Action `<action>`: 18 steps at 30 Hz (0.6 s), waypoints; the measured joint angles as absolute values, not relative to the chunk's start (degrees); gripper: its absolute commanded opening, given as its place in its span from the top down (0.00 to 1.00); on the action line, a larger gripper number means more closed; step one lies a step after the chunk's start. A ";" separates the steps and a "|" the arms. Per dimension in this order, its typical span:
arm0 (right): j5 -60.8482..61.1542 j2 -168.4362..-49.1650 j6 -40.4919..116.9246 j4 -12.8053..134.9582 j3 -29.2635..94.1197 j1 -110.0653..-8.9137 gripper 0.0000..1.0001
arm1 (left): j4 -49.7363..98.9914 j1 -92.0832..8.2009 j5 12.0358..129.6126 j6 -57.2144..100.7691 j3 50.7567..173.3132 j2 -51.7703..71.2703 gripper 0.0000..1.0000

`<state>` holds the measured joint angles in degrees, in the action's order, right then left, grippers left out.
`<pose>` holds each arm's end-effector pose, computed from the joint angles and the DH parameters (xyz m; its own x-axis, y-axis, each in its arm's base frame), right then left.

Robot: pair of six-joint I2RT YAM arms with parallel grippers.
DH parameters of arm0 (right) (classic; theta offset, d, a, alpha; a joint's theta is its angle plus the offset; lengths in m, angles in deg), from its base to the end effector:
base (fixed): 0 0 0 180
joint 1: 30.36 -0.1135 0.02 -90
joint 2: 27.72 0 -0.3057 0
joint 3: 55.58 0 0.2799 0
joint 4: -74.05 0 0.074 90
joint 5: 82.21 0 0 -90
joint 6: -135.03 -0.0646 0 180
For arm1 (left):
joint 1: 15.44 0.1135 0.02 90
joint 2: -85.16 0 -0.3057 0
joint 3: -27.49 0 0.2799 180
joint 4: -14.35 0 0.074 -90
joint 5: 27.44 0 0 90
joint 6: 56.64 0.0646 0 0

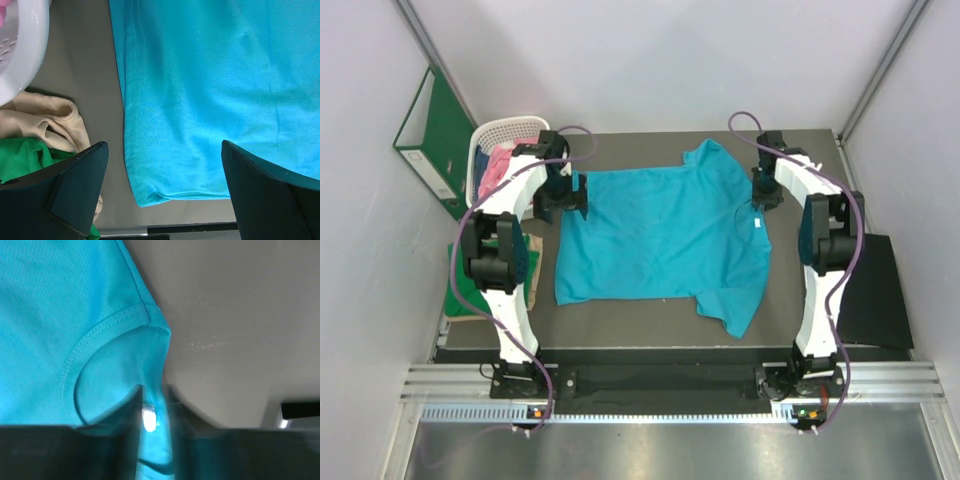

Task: Fold and stack the t-shirts
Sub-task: Flatten out the tshirt

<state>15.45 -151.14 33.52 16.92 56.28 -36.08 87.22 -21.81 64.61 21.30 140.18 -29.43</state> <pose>0.5111 0.0425 0.1840 -0.9184 0.1068 -0.3809 0.1354 0.9896 -0.0492 0.4602 -0.0537 0.2485 -0.9629 -0.1026 -0.2497 -0.0828 0.9926 -0.0886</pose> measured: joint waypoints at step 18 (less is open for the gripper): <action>1.95 -110.18 30.83 22.58 26.20 -35.93 0.00 | 81.36 -21.81 71.49 19.90 120.83 -20.36 0.01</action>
<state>1.95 -110.18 30.83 22.58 26.20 -35.93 81.36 -21.81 71.49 19.90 120.83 -20.36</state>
